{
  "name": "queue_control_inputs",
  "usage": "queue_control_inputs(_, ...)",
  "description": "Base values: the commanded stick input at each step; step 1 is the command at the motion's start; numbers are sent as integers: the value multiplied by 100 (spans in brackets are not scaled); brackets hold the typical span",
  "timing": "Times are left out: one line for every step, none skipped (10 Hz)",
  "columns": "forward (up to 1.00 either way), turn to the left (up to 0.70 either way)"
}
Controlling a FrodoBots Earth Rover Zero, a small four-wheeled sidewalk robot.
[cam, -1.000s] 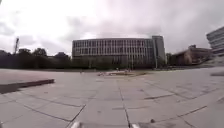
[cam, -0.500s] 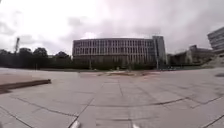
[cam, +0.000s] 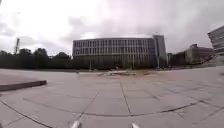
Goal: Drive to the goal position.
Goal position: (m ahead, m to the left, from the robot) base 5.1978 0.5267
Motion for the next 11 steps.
queue_control_inputs(70,0)
queue_control_inputs(70,0)
queue_control_inputs(70,0)
queue_control_inputs(70,0)
queue_control_inputs(70,0)
queue_control_inputs(70,0)
queue_control_inputs(70,0)
queue_control_inputs(70,0)
queue_control_inputs(70,0)
queue_control_inputs(70,0)
queue_control_inputs(70,0)
